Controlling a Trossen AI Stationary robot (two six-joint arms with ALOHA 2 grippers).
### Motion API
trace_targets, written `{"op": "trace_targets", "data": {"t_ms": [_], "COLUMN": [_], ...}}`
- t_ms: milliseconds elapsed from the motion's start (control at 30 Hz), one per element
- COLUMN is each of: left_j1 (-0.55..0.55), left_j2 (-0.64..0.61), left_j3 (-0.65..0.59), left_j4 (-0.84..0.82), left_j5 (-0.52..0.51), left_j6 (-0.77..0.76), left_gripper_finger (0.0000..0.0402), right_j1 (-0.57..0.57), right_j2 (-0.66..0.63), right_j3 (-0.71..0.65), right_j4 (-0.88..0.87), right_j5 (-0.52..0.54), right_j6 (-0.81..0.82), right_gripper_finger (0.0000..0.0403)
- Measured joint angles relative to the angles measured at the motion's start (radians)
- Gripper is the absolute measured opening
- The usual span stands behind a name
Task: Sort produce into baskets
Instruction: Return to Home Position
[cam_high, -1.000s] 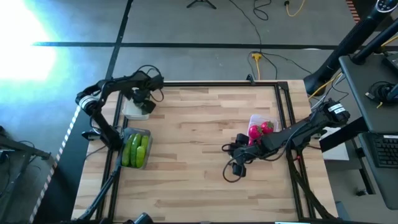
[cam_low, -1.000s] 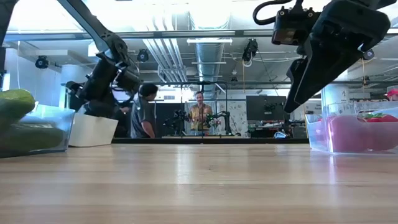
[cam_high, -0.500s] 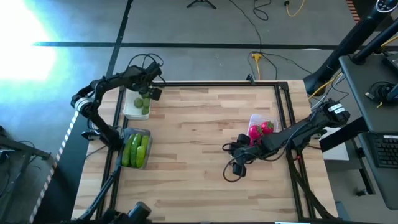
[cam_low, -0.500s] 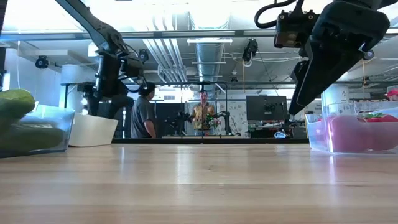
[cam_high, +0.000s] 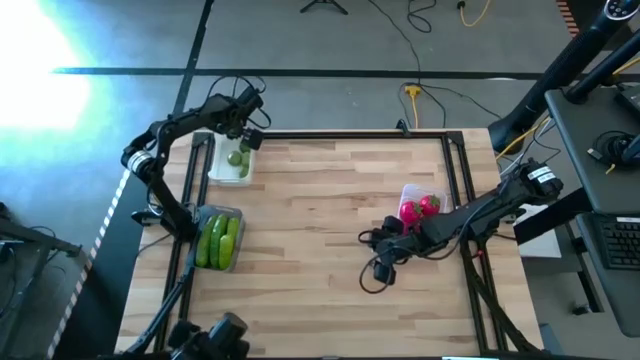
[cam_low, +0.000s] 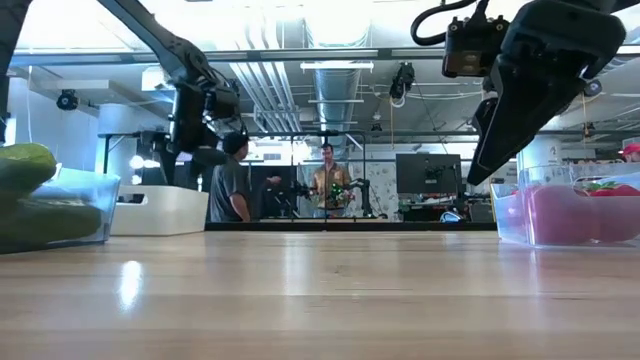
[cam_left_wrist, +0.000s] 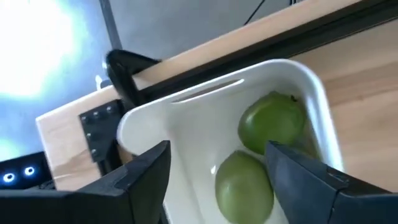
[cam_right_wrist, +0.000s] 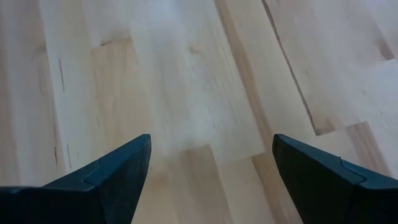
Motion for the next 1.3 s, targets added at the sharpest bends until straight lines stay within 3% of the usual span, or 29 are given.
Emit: {"op": "trace_targets", "data": {"t_ms": [267, 567, 833, 1000, 1200, 1300], "left_j1": [-0.141, -0.561, -0.869, -0.92, -0.94, -0.941], "left_j2": [-0.184, -0.539, -0.653, -0.652, -0.658, -0.67], "left_j3": [-0.042, -0.371, -0.528, -0.529, -0.612, -0.686], "left_j4": [0.004, 0.371, 0.571, 0.682, 0.841, 0.945], "left_j5": [0.042, 0.109, 0.131, 0.154, 0.415, 0.429], "left_j6": [0.05, 0.11, 0.156, 0.133, 0.317, 0.317], "left_gripper_finger": [0.0233, 0.0232, 0.0232, 0.0232, 0.0232, 0.0232], "right_j1": [-0.001, -0.061, -0.156, -0.204, -0.211, -0.21], "right_j2": [0.0, 0.003, 0.08, 0.161, 0.143, 0.098], "right_j3": [0.0, 0.0, 0.0, 0.001, 0.007, -0.018], "right_j4": [0.025, 0.305, 0.64, 0.807, 0.88, 0.88], "right_j5": [0.084, 0.138, 0.136, 0.129, 0.072, 0.0], "right_j6": [-0.078, -0.371, -0.613, -0.688, -0.746, -0.777], "right_gripper_finger": [0.0327, 0.0327, 0.0326, 0.0326, 0.0326, 0.0326]}}
